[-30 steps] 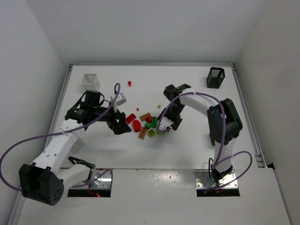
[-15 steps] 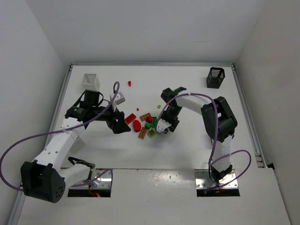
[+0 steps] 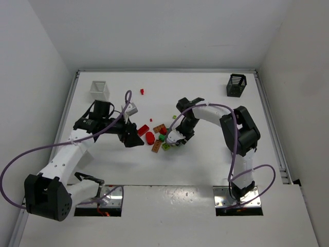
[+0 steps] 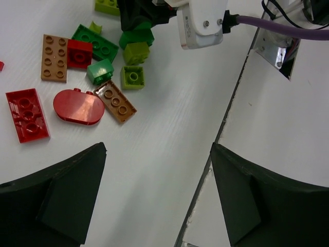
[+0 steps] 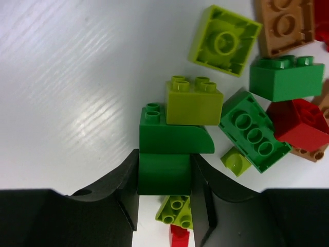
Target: Sort the legos into containers by color
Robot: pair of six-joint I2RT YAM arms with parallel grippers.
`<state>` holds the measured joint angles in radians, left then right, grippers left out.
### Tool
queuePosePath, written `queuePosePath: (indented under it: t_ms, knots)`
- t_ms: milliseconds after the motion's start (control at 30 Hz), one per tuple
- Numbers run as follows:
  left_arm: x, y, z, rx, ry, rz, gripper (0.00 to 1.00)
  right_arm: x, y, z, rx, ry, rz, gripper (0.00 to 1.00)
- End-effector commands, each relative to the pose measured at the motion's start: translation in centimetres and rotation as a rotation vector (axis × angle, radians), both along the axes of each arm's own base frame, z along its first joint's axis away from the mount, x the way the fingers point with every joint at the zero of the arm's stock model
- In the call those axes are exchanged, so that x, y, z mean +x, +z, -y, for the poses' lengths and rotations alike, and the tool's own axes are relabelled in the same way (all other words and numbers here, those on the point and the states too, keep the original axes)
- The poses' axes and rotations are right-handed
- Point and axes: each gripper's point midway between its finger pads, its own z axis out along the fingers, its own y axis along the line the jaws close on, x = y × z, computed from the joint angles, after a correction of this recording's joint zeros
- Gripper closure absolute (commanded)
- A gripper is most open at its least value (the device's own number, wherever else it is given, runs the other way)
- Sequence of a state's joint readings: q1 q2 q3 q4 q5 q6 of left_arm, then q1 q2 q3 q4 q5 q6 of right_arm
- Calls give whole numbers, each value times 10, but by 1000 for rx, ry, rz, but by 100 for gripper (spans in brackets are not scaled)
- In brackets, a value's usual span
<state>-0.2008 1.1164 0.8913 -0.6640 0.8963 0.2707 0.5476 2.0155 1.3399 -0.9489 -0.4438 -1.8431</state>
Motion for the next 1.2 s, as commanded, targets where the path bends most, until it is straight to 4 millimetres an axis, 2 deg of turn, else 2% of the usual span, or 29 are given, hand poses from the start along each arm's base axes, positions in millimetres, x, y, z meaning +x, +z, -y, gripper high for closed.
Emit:
queuePosePath:
  t_ms: [0, 33, 67, 100, 133, 167, 233, 267, 300, 400, 433, 467, 500, 533, 567, 633, 700, 767, 867, 1167]
  knots:
    - [-2, 14, 12, -93, -16, 35, 12, 0, 30, -25, 135, -176, -11, 99]
    - [-4, 11, 15, -106, -12, 22, 13, 1, 43, -33, 189, -233, -22, 100]
    - [0, 19, 21, -146, 13, 24, 13, 7, 69, -44, 269, -367, -29, 100]
    - [-7, 13, 26, -182, 0, -21, 15, 8, 82, -49, 309, -432, -41, 100]
    - [-7, 13, 29, -211, 11, -45, 16, 9, 110, -53, 377, -487, -29, 100]
    - [-3, 22, 36, -269, 31, -66, 18, 9, 117, -56, 415, -616, -74, 100]
    - [-2, 10, 43, -298, 59, -154, 24, 5, 135, -59, 475, -707, -92, 100]
    - [1, 13, 47, -316, 62, -171, 25, -4, 143, -54, 491, -790, -115, 100]
    - [6, 12, 50, -340, 82, -208, 25, -1, 151, -55, 533, -815, -98, 100]
    - [21, 17, 54, -349, 116, -255, 27, -14, 153, -52, 531, -874, -123, 100]
    - [28, 29, 57, -365, 114, -266, 28, -16, 151, -49, 523, -895, -131, 100]
    - [35, 25, 60, -363, 116, -309, 28, -19, 154, -51, 524, -915, -142, 100]
    - [44, 38, 64, -381, 119, -306, 28, -21, 151, -48, 508, -935, -151, 100]
    - [46, 32, 64, -378, 130, -341, 28, -21, 151, -48, 505, -947, -163, 100]
    - [54, 42, 67, -393, 129, -327, 28, -27, 146, -49, 486, -950, -180, 100]
    - [64, 41, 75, -402, 132, -364, 28, -27, 145, -48, 480, -976, -187, 100]
    - [70, 50, 82, -414, 106, -354, 28, -28, 148, -49, 484, -973, -176, 100]
    - [67, 46, 95, -403, 76, -375, 25, -27, 143, -47, 481, -990, -174, 100]
    - [64, 42, 103, -394, 54, -390, 24, -23, 149, -48, 508, -989, -153, 100]
    - [67, 18, 104, -350, 87, -430, 24, -16, 152, -50, 523, -996, -130, 100]
